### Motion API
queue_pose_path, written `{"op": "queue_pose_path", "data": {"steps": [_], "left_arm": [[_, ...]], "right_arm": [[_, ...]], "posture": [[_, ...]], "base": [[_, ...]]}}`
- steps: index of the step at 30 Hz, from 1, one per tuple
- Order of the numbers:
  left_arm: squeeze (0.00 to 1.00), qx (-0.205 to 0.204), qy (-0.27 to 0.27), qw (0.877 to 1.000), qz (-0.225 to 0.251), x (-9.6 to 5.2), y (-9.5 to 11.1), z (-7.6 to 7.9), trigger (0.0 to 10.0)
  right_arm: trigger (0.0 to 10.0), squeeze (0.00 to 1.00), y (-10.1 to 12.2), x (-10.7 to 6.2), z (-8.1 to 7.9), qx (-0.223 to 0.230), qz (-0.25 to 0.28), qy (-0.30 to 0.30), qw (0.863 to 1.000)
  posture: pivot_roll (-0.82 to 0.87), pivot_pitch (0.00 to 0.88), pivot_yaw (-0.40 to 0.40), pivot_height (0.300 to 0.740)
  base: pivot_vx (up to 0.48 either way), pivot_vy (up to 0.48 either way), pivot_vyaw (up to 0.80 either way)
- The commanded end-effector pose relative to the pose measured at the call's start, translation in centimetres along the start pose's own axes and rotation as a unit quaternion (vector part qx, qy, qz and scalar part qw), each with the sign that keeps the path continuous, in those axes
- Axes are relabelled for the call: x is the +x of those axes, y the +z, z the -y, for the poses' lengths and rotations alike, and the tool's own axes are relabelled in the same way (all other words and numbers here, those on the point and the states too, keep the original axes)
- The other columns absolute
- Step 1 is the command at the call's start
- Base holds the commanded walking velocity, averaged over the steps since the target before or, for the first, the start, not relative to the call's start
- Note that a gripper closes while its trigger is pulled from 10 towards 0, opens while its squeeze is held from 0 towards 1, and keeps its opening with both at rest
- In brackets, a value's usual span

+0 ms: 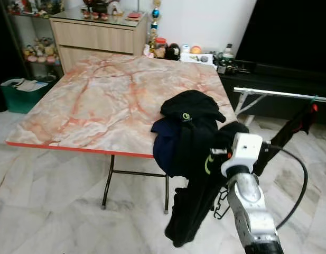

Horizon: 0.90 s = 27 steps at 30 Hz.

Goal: Hang hanger

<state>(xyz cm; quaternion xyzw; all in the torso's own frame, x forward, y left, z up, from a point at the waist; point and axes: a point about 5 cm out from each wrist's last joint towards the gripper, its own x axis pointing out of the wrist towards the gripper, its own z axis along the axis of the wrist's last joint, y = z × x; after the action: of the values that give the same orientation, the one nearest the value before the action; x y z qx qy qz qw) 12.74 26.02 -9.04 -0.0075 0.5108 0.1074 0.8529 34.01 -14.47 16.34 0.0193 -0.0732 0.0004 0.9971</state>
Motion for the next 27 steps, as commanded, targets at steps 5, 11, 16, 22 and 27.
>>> {"op": "queue_pose_path", "data": {"steps": [5, 11, 16, 22, 27], "left_arm": [[0.00, -0.004, -0.003, 1.000, -0.003, 0.0, -0.4, 0.2, 10.0], [0.00, -0.004, -0.006, 1.000, -0.004, 0.0, -0.3, 0.4, 10.0], [0.00, -0.006, -0.012, 1.000, 0.000, 0.1, 0.0, 0.5, 10.0], [0.00, -0.006, -0.011, 1.000, 0.001, 0.1, 0.1, 0.3, 10.0], [0.00, -0.005, -0.013, 1.000, 0.002, 0.1, 0.2, 0.2, 10.0]], "right_arm": [[10.0, 0.00, 2.9, 1.1, 0.1, -0.008, 0.057, 0.004, 0.998], [10.0, 0.00, 3.9, 2.0, -0.6, -0.030, 0.073, 0.024, 0.997], [10.0, 0.00, 5.1, 3.0, -1.5, -0.047, 0.097, 0.036, 0.993], [10.0, 0.00, 7.4, 4.4, -2.5, -0.045, 0.127, 0.055, 0.989], [10.0, 0.00, 10.9, 6.4, -3.7, -0.051, 0.165, 0.075, 0.982]], "posture": [[0.09, 0.000, -0.073, 0.740], [0.09, 0.000, -0.068, 0.740], [0.09, 0.000, -0.068, 0.740], [0.09, 0.000, -0.064, 0.740], [0.09, 0.000, -0.064, 0.740]], "base": [[0.191, 0.000, 0.00], [0.379, 0.000, 0.00], [0.408, 0.000, 0.00], [0.443, 0.000, 0.00], [0.423, 0.000, 0.00]]}}
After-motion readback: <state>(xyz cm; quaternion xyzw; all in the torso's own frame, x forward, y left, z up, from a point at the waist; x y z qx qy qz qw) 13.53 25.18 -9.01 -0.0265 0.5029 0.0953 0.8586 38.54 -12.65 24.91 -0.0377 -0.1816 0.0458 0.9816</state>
